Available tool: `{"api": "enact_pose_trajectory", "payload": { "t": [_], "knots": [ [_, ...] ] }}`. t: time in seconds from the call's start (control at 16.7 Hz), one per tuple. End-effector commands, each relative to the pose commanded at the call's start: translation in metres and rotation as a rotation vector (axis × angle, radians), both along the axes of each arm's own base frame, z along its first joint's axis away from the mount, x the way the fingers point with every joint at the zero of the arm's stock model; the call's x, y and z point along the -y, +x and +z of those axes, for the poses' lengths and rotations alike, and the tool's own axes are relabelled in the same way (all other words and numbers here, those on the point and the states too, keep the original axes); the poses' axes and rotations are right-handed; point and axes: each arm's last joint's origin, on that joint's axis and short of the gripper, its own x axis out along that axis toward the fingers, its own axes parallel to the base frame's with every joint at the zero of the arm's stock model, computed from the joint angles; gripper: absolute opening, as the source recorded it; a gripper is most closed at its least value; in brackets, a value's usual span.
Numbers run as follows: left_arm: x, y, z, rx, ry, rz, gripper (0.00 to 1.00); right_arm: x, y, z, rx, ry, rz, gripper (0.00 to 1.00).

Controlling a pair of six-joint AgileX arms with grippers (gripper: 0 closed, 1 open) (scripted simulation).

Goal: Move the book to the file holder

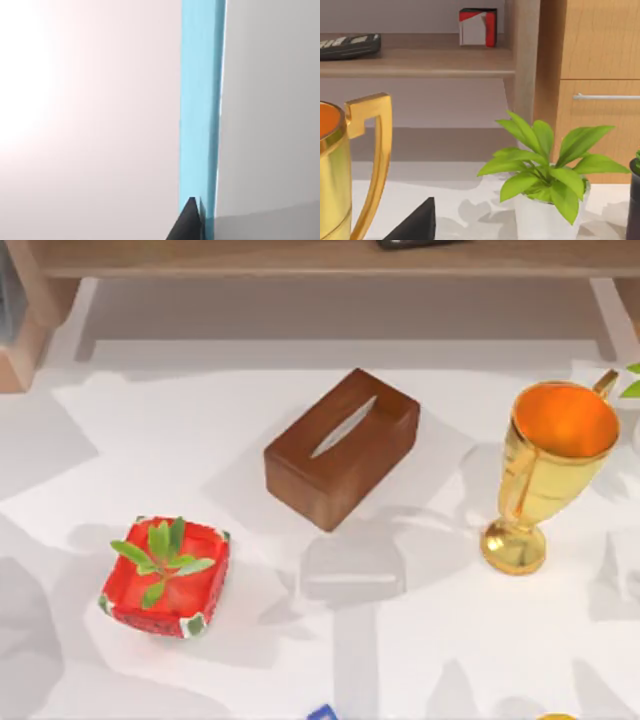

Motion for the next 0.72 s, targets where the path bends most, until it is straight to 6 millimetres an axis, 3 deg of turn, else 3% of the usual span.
{"api": "enact_pose_trajectory", "payload": {
  "t": [0.12, 0.3, 0.48, 0.72],
  "knots": [
    [-0.016, -0.009, -0.051, -0.144, -0.011, -0.025, 0.0, 0.0, 0.0, 0.0, 0.0, 0.0, 0.0, 1.0],
    [-0.018, -0.008, -0.108, -0.269, -0.02, -0.157, 0.0, 0.0, 0.0, 0.0, 0.0, 0.0, 0.0, 1.0],
    [0.0, 0.018, -0.135, -0.282, 0.016, -0.363, 0.0, 0.0, 0.0, 0.0, 0.0, 0.0, 0.0, 1.0],
    [0.032, 0.055, -0.151, -0.252, 0.062, -0.594, 0.0, 0.0, 0.0, 0.0, 0.0, 0.0, 0.0, 1.0]
  ]
}}
